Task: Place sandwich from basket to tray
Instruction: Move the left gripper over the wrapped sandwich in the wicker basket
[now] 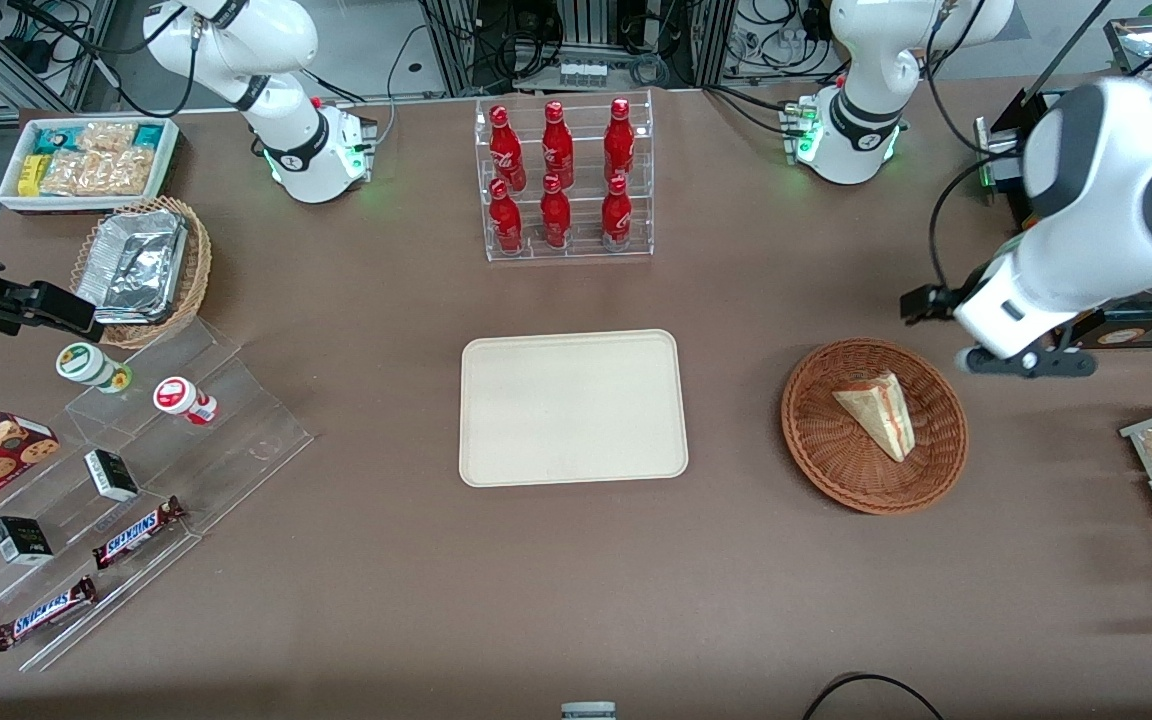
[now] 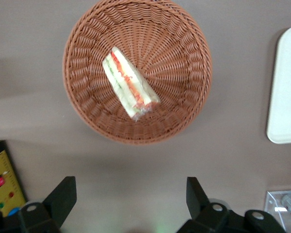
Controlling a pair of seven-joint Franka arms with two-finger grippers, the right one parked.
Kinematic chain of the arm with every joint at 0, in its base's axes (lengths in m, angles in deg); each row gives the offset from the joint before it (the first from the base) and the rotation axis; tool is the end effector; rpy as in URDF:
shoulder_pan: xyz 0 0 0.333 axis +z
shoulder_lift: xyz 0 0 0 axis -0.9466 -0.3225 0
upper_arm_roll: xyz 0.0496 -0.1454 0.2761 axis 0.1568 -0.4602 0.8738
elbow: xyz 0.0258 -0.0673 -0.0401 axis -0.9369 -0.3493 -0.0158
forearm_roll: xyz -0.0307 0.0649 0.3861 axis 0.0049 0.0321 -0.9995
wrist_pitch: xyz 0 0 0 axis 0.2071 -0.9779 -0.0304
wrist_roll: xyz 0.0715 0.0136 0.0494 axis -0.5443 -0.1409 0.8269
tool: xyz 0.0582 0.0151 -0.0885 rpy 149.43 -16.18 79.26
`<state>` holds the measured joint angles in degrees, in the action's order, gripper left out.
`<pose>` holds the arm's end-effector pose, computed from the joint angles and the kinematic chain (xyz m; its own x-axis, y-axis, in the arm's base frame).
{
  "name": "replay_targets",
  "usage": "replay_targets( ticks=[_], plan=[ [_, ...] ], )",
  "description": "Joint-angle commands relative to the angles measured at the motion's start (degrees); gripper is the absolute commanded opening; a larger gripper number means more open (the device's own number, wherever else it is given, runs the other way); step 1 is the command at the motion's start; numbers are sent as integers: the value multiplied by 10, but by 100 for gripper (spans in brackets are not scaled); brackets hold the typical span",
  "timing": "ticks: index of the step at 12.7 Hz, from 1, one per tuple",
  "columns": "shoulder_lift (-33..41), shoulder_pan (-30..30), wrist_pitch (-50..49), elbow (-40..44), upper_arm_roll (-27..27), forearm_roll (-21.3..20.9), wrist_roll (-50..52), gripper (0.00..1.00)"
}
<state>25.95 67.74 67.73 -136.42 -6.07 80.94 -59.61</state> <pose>0.5479 -0.0721 0.4543 0.9799 -0.0677 -0.1875 -0.0721 -0.9973 -0.0171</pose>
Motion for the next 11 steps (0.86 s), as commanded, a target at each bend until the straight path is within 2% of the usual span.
replay_targets(
  ticks=[1,6,9,11],
  plan=[
    [11,-2,93,-82,5,-2,-8,100],
    [7,1,238,-172,8,-3,21,100],
    [-5,0,257,-172,8,-3,134,100],
    [-18,-1,279,-171,8,-3,253,100]
  ],
)
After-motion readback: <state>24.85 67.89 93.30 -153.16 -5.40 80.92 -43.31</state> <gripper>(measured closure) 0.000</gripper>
